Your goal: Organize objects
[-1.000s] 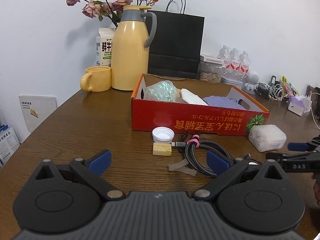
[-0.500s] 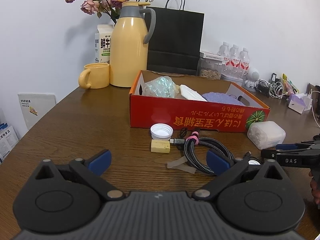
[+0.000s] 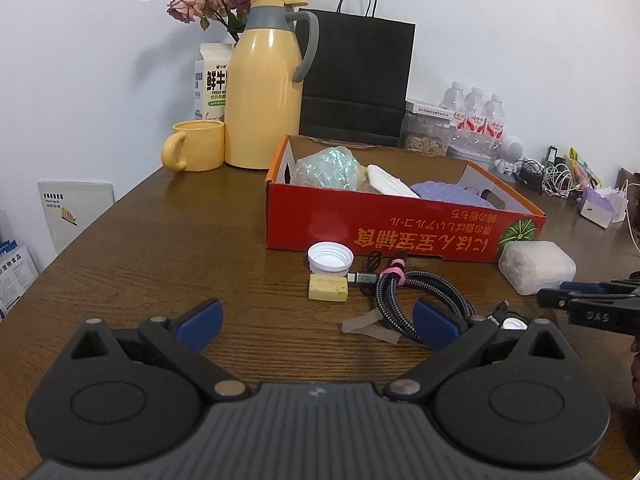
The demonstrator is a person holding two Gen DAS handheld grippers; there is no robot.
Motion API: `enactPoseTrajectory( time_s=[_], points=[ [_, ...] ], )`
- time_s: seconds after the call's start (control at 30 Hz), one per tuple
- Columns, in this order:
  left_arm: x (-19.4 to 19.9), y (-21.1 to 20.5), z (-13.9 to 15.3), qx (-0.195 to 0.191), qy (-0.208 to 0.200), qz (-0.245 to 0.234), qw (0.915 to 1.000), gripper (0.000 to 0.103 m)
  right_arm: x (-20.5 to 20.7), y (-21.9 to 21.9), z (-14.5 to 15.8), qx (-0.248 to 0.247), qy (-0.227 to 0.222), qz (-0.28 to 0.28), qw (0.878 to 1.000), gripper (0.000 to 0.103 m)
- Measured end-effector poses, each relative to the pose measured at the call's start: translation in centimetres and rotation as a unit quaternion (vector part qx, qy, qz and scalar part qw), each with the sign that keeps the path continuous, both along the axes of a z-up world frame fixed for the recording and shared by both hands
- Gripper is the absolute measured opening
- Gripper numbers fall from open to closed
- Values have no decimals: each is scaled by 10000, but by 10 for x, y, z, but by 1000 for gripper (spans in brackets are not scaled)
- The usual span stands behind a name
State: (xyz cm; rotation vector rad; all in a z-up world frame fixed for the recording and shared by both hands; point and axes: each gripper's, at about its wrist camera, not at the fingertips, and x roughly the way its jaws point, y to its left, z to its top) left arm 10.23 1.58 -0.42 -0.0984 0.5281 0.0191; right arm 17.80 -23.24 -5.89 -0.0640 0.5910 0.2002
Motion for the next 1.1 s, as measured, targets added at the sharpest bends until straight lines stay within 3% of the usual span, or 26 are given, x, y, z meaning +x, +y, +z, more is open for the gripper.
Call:
enactPoseTrajectory(
  time_s=[0.3, 0.53, 0.7, 0.93, 1.1],
  points=[
    [18, -9, -11, 57, 325, -142, 9994, 103, -27, -1, 12, 77, -751, -43, 9971, 40],
    [37, -32, -12, 183, 419, -415, 9981, 103, -28, -4, 13, 189, -822, -41, 9964, 40],
    [42, -25, -14, -13, 387, -188, 9991, 103, -30, -4, 13, 224, -872, 4, 9959, 40],
    [41, -11, -19, -270, 436, 72, 9987, 86, -31, -5, 13, 277, -894, 36, 9956, 40],
    [38, -10, -22, -208, 523, 51, 9984, 74, -31, -5, 14, 278, -899, 32, 9956, 40]
  ],
)
